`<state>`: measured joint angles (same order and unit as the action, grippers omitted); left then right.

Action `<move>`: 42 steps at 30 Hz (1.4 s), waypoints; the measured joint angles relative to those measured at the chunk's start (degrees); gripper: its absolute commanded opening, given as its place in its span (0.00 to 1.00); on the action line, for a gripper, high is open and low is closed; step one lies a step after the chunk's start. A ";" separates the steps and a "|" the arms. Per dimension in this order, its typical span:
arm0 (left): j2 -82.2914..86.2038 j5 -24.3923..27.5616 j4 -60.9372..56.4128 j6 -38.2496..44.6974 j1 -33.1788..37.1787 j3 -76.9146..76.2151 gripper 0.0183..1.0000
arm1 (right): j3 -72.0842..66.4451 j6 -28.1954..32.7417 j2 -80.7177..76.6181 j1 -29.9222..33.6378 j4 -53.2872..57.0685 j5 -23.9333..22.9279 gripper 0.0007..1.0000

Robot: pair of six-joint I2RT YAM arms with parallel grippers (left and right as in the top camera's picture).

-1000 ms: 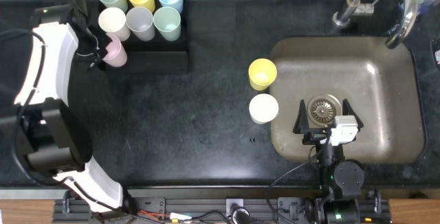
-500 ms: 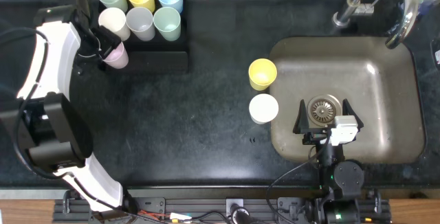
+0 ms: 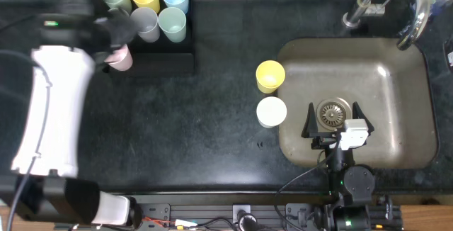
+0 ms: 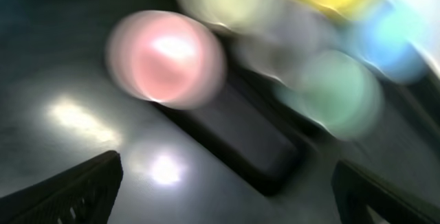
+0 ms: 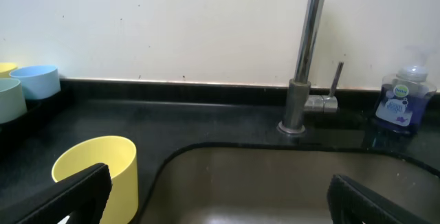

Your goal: Store Cups

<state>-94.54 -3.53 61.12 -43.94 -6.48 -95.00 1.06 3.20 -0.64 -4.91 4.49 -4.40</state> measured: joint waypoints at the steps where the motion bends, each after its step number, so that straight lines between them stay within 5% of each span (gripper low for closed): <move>1: -0.15 -0.13 -1.77 0.44 -4.42 -0.09 1.00 | 0.00 0.04 0.00 0.00 0.00 -0.02 1.00; 7: -6.08 -0.24 -10.03 1.27 -28.04 -0.09 1.00 | 0.00 0.02 0.02 0.00 0.02 0.00 1.00; 11: -9.94 1.42 -10.16 1.25 -35.89 -0.07 1.00 | 0.00 0.02 0.02 0.00 0.00 -0.02 1.00; 36: -20.04 8.07 -13.66 0.98 -35.69 -0.07 1.00 | 0.00 0.02 0.00 0.00 0.00 -0.02 1.00; 39: -20.63 8.09 -13.81 0.35 -34.95 -0.07 0.88 | 0.00 0.00 0.00 0.00 0.00 -0.02 1.00; 40: -20.79 8.09 -13.94 0.09 -34.64 -0.07 0.73 | 0.00 0.00 0.00 0.00 0.00 0.00 1.00; 41: -20.94 8.09 -14.05 -0.42 -34.49 -0.07 0.45 | 0.00 0.02 0.02 0.00 -0.02 -0.02 1.00; 42: -21.14 8.09 -14.16 -0.61 -34.23 -0.07 0.27 | 0.00 0.02 0.02 0.00 0.00 -0.02 1.00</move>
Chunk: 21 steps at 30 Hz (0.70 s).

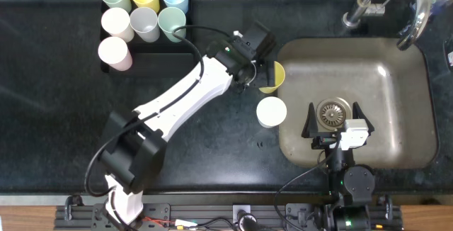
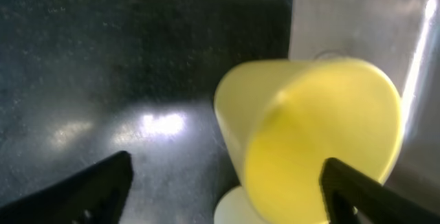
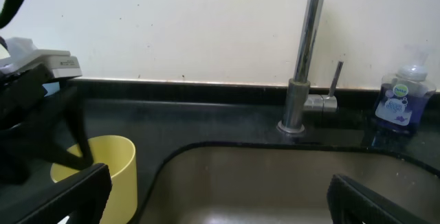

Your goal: Store Cups

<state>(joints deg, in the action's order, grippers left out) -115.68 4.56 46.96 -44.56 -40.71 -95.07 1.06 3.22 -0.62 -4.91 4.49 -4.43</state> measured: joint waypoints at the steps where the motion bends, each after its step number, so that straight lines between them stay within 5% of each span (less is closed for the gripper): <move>1: -0.15 0.00 -0.17 -0.09 0.22 0.00 0.12 | 0.00 -0.02 0.00 0.00 -0.02 0.02 1.00; 2: -0.33 0.00 -0.50 -0.11 0.37 0.00 0.02 | 0.00 -0.02 0.00 0.00 0.00 0.02 1.00; 14: -0.72 0.37 -1.03 -0.33 2.40 -4.15 0.02 | 0.00 0.00 -0.02 0.00 0.00 0.02 1.00; 21: 4.72 -2.27 10.25 -1.79 12.22 -7.78 0.02 | 0.00 -0.02 -0.02 0.00 0.00 0.00 1.00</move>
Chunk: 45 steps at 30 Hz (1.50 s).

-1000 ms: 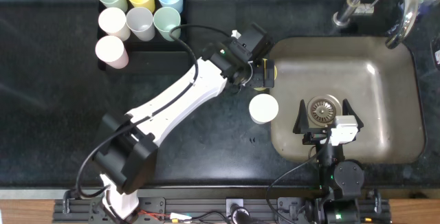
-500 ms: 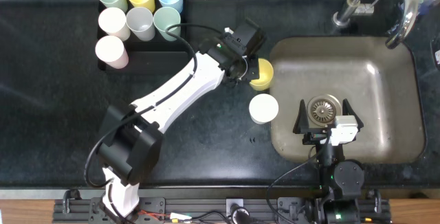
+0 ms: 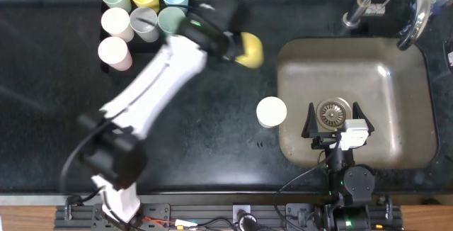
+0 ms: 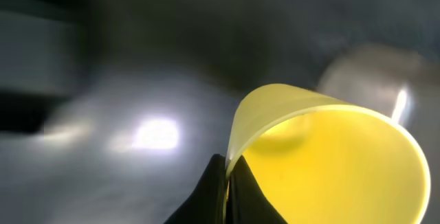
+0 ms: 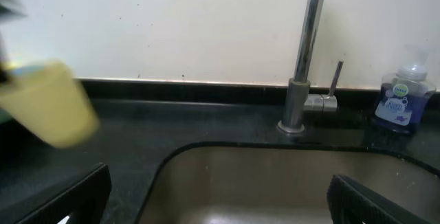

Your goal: Store Cups

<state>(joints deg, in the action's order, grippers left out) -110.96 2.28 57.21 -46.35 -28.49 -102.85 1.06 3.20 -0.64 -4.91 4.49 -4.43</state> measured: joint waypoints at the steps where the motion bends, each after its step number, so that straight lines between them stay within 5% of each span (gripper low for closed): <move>1: 1.90 -0.42 3.06 -0.63 2.89 -0.28 0.02 | 0.00 0.02 0.02 0.00 -0.02 0.00 1.00; 7: 9.27 -2.32 15.04 -3.41 22.40 -2.27 0.02 | 0.00 0.02 0.00 0.00 0.00 0.04 1.00; 11: 8.52 -2.75 20.26 -3.82 28.39 -2.23 0.02 | 0.00 0.02 0.00 0.00 0.00 0.02 1.00; 45: -4.28 -7.30 15.26 -5.86 26.97 0.55 0.02 | 0.00 0.02 0.00 0.00 -0.02 0.02 1.00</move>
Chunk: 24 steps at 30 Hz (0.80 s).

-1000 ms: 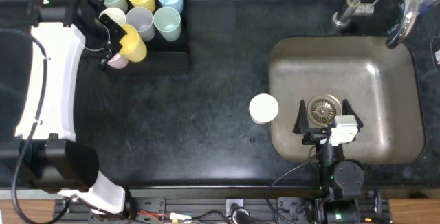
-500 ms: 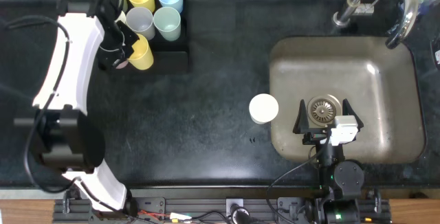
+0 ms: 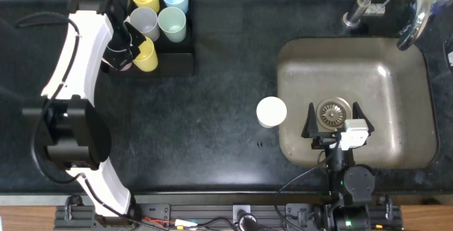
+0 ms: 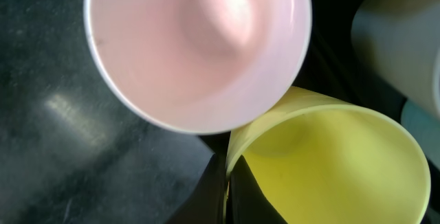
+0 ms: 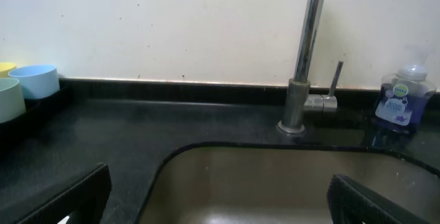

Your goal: Store Cups

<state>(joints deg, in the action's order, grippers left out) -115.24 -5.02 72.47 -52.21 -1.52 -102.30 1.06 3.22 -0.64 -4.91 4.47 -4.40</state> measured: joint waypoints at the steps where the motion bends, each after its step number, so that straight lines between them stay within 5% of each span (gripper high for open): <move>1: -0.20 -0.02 -0.52 0.00 0.00 0.00 0.02 | 0.00 -0.02 0.00 0.00 0.02 -0.02 1.00; 11: -1.53 -0.02 -1.97 -0.42 0.00 0.00 0.06 | 0.00 0.02 0.00 0.00 0.02 0.00 1.00; 15: -1.81 -0.20 -2.08 -0.61 0.00 0.00 0.87 | 0.00 0.02 0.02 0.00 0.00 -0.02 1.00; 18: -2.01 -0.22 -2.08 -0.61 0.00 0.00 1.00 | 0.00 0.00 0.00 0.00 -0.02 -0.02 1.00; 24: -2.03 -0.42 -2.05 -0.87 0.00 0.00 1.00 | 0.00 0.00 0.00 0.00 0.04 0.00 1.00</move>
<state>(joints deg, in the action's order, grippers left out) -117.27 -5.43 70.41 -53.08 -1.52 -102.30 1.06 3.22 -0.64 -4.91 4.51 -4.40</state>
